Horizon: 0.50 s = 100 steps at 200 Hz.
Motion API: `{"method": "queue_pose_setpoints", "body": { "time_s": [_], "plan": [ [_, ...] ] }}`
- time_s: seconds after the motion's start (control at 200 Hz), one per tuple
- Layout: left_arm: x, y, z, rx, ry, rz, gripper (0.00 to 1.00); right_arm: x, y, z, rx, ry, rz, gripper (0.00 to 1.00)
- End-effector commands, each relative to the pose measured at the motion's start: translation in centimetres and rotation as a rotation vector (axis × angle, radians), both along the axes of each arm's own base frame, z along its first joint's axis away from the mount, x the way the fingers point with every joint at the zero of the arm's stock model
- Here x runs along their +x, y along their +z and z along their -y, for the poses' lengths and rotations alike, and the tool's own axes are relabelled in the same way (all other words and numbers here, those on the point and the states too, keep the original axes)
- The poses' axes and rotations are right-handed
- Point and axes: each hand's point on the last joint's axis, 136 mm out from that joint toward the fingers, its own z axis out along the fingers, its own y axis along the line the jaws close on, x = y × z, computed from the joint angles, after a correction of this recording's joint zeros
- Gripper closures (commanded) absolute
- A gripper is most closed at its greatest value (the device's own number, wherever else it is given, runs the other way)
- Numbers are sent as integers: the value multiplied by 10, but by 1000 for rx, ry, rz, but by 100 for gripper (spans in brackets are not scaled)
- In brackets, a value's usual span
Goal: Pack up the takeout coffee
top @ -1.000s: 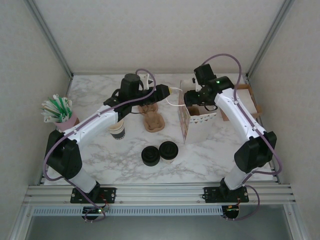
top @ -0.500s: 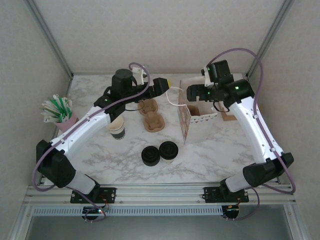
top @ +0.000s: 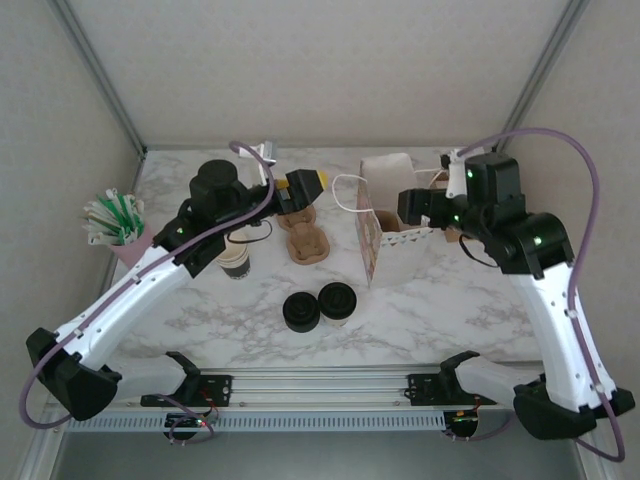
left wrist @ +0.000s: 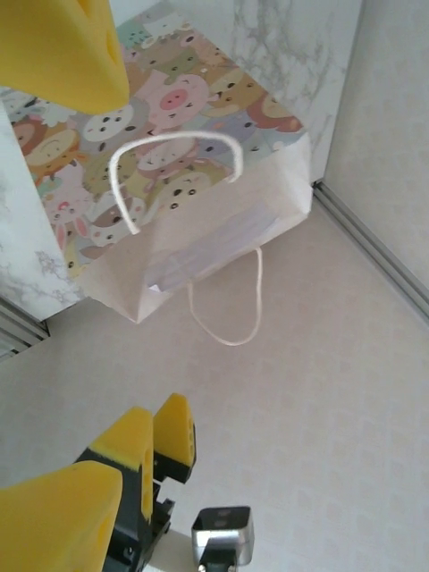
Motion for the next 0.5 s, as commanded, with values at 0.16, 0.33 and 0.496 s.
{"method": "queue_pose_setpoints", "body": {
  "time_s": [0.16,0.33,0.496],
  "plan": [
    [-27,-18,-11,7,32,-62,0,-56,-21,17,81,-22,-49,1],
    [-46,-43,-17,-5,37,-122,0,-87,-45,24,133,-27,-102,1],
    [-60,-66,-32,-20,81,-161,0,-108,-70,29,171,-41,-150,1]
  ]
}}
